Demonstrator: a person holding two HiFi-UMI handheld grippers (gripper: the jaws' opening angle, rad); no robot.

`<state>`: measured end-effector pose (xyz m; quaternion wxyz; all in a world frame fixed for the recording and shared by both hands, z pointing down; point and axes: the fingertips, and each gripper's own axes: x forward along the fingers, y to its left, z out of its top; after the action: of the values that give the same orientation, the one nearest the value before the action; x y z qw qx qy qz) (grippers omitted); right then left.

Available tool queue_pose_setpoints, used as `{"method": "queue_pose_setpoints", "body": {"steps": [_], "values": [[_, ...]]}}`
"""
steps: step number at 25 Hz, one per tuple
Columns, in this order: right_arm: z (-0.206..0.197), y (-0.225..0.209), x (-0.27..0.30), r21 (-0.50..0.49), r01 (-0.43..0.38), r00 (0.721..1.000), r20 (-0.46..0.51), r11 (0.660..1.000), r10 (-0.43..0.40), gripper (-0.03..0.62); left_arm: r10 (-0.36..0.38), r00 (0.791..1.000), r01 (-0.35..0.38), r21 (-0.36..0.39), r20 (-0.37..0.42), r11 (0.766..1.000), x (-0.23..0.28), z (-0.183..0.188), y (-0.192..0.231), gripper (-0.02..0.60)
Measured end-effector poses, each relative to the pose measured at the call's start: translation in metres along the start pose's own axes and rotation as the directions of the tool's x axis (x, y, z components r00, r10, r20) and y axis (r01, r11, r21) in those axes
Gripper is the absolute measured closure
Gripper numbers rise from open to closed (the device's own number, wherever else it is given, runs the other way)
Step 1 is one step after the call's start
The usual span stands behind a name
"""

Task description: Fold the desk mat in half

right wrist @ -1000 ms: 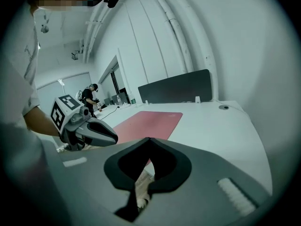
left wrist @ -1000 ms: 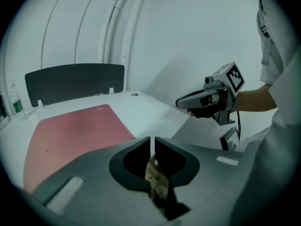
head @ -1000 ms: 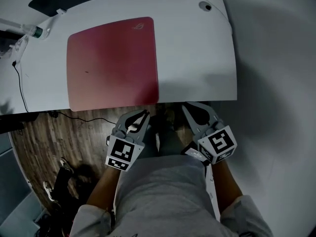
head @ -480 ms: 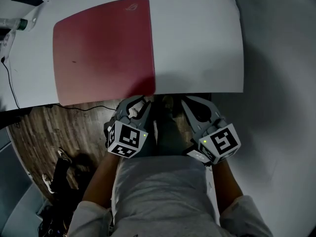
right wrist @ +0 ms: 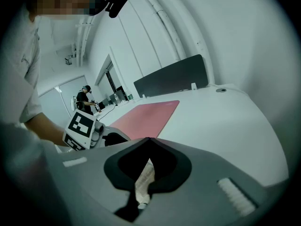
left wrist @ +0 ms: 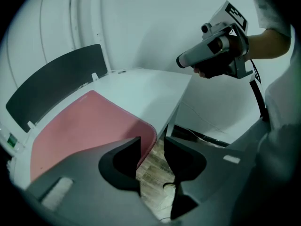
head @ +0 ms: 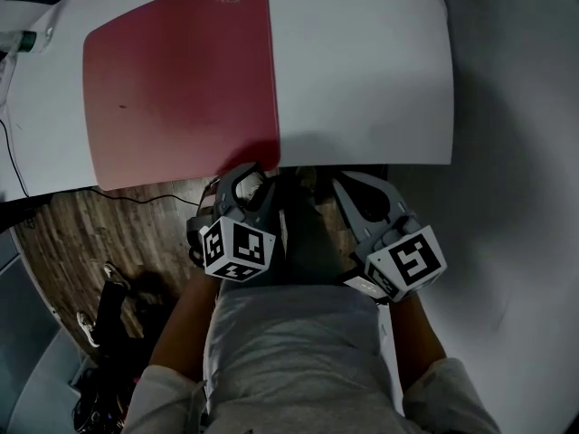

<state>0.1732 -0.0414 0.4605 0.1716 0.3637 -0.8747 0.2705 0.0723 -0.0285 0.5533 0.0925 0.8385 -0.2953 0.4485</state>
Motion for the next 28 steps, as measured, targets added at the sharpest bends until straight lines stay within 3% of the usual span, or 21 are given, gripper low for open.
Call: {"method": "queue_pose_setpoints", "body": {"steps": [6,12,22,25,28], "values": [[-0.008,-0.007,0.002,0.030,0.006,1.000,-0.022,1.000,-0.005,0.586,0.048,0.999,-0.047,0.026,-0.024,0.999,0.010,-0.003,0.001,0.399],[-0.010,-0.009,0.001,0.024,-0.006,1.000,-0.015,1.000,0.006,0.586,0.150,0.987,-0.140,0.139,-0.060,0.980,0.015,-0.006,0.005,0.396],[-0.007,-0.008,0.003,0.024,-0.011,1.000,-0.010,1.000,0.011,0.586,0.086,0.996,-0.086,-0.016,-0.009,0.996,0.008,-0.002,0.011,0.450],[-0.007,-0.008,0.003,0.026,-0.016,1.000,-0.015,1.000,0.016,0.586,0.068,0.998,-0.067,-0.080,0.016,0.995,0.006,0.001,0.011,0.528],[-0.006,-0.008,0.003,0.029,-0.016,1.000,-0.011,0.999,0.016,0.586,0.074,0.997,-0.072,-0.104,0.019,0.992,0.005,0.002,0.011,0.538]]}}
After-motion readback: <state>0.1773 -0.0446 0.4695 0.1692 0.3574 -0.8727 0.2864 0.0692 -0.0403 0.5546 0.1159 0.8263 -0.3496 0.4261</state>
